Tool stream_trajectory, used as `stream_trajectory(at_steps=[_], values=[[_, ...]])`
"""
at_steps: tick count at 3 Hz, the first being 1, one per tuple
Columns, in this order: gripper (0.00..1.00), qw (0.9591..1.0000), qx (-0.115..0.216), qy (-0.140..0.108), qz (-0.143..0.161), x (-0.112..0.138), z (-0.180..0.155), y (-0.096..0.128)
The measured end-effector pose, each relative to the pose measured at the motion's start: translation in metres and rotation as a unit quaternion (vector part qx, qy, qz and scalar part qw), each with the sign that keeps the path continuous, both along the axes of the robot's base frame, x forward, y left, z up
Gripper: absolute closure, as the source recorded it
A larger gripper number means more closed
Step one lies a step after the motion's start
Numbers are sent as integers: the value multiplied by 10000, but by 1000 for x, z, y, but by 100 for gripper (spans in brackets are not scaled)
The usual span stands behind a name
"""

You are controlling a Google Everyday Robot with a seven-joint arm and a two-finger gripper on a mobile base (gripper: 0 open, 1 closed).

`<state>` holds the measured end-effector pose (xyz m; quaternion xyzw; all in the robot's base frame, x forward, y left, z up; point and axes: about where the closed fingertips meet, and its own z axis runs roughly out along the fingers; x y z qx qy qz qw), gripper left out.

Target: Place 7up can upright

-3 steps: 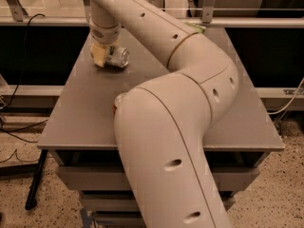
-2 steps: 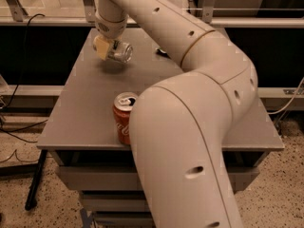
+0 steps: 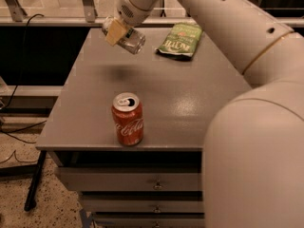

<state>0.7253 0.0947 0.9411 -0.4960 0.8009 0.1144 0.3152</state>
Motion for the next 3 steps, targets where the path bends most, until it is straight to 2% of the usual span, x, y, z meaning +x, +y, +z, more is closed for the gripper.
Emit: stream_trajectory(at_steps=[1, 2, 3], values=[[100, 9963, 813, -256, 131, -21, 32, -21], [100, 9779, 1972, -571, 401, -37, 42, -42], [100, 9566, 2643, -1020, 677, -44, 52, -47]])
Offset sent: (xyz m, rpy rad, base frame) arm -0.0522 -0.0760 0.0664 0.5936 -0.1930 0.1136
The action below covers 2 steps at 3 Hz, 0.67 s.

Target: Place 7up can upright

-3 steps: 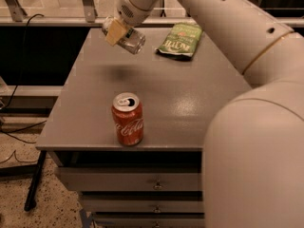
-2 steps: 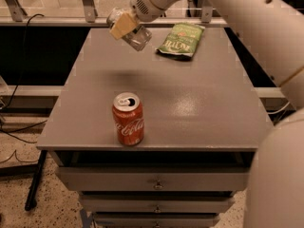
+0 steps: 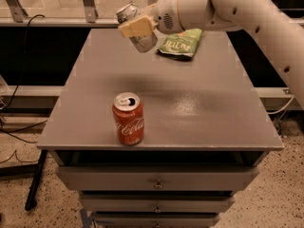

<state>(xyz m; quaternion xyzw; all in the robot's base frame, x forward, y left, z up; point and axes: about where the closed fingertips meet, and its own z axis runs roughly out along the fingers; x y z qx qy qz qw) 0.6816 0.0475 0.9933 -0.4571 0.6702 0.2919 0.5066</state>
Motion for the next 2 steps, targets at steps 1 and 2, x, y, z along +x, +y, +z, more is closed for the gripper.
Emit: stream_trajectory(at_steps=[1, 2], values=[[100, 9972, 501, -403, 370, -9, -8, -6], [100, 9881, 873, -868, 926, -23, -28, -14]])
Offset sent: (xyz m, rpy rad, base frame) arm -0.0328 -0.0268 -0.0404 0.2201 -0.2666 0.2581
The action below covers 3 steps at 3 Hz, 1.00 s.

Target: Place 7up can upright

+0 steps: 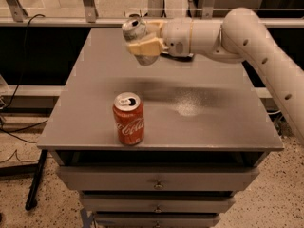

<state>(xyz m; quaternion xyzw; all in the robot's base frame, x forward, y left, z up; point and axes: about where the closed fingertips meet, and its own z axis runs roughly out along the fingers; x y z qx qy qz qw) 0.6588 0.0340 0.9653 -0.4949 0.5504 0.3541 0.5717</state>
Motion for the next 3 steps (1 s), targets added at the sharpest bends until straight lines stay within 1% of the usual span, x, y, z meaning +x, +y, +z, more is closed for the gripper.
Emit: stream_trajectory(at_steps=[1, 2, 3], values=[[100, 9993, 172, -186, 289, -8, -15, -5], [100, 9982, 337, -87, 492, -15, -35, -7], [100, 9969, 430, 33, 662, -19, -48, -5]])
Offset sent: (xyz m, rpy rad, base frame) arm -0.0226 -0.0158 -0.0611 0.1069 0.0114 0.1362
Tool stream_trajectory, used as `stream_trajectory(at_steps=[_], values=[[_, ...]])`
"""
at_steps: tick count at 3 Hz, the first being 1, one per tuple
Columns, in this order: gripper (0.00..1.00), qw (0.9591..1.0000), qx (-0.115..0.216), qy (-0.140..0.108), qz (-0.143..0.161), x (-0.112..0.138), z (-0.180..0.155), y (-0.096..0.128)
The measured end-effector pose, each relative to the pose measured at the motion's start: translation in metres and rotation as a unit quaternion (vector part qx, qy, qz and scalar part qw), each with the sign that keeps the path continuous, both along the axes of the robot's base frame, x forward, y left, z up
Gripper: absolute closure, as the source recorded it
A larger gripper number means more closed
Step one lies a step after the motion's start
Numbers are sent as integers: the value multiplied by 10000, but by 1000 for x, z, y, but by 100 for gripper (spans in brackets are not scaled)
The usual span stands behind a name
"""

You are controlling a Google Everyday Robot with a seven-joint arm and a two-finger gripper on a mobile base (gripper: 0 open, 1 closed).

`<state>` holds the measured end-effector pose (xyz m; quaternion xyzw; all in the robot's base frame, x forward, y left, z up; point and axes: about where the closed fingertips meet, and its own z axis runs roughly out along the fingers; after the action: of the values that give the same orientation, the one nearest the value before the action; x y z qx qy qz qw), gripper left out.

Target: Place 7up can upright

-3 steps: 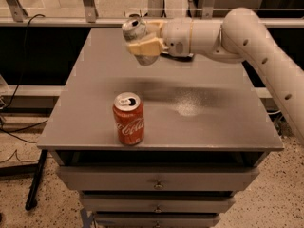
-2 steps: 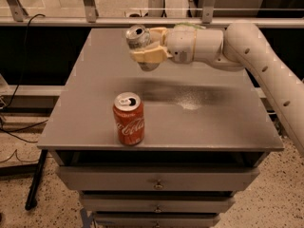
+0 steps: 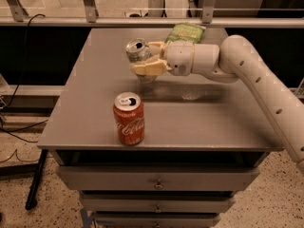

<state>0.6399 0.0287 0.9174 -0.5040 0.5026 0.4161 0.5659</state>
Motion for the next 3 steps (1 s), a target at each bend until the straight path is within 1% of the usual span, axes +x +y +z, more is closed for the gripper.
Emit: stream_trajectory(at_steps=[1, 3], values=[[81, 9997, 92, 193, 113, -1, -10, -2], [35, 9986, -32, 480, 202, -2, -26, -14]])
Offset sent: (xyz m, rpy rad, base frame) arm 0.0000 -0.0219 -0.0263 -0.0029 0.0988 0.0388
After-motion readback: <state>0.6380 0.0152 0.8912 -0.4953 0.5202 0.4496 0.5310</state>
